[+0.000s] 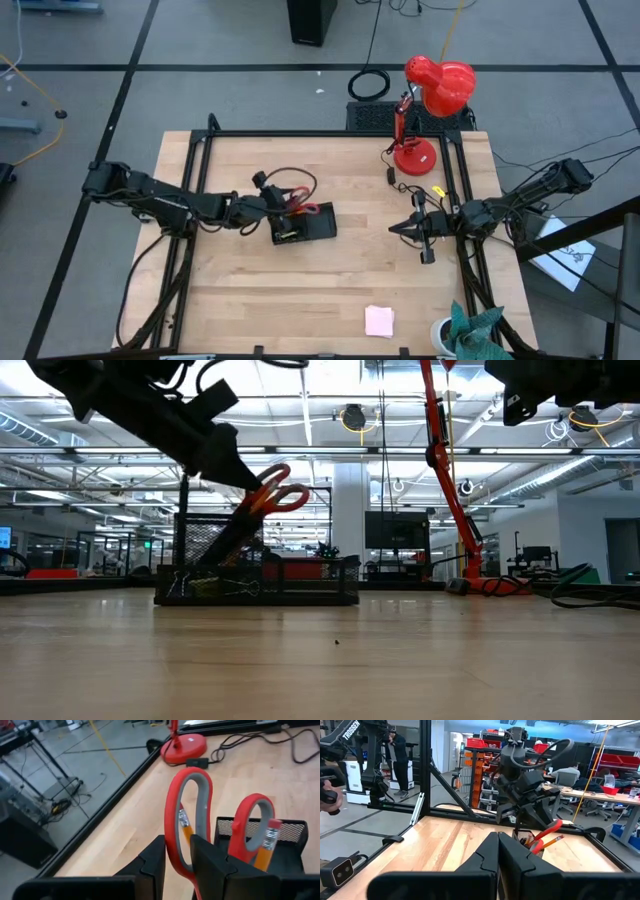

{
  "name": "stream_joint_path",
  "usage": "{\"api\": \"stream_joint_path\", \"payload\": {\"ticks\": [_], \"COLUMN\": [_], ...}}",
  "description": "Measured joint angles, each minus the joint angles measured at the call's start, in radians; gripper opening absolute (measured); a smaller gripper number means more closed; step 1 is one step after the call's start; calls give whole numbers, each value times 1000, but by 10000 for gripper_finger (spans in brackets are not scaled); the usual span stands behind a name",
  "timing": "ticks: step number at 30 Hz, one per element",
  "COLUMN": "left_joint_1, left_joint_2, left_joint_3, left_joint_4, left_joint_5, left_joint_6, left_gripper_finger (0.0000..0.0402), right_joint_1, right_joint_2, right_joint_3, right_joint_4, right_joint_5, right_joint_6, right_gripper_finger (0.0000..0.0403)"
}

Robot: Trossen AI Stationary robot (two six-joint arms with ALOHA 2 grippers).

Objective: Pick and place office supplies into organizer
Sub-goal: Put the red scissor into the mesh desk organizer

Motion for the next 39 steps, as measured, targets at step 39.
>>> {"api": "stream_joint_path", "payload": {"ticks": [39], "left_joint_1": [-24], "left_joint_2": [33], "left_joint_3": [2], "left_joint_4": [152], "left_joint_5": [109], "left_joint_6": [169], "left_gripper_finger": [93], "right_joint_1": [-2], "right_joint_2": [0], "right_joint_3": [0], "right_joint_4": [-4], "right_joint_5": [0], "right_joint_6": [0], "right_gripper_finger": [0]}}
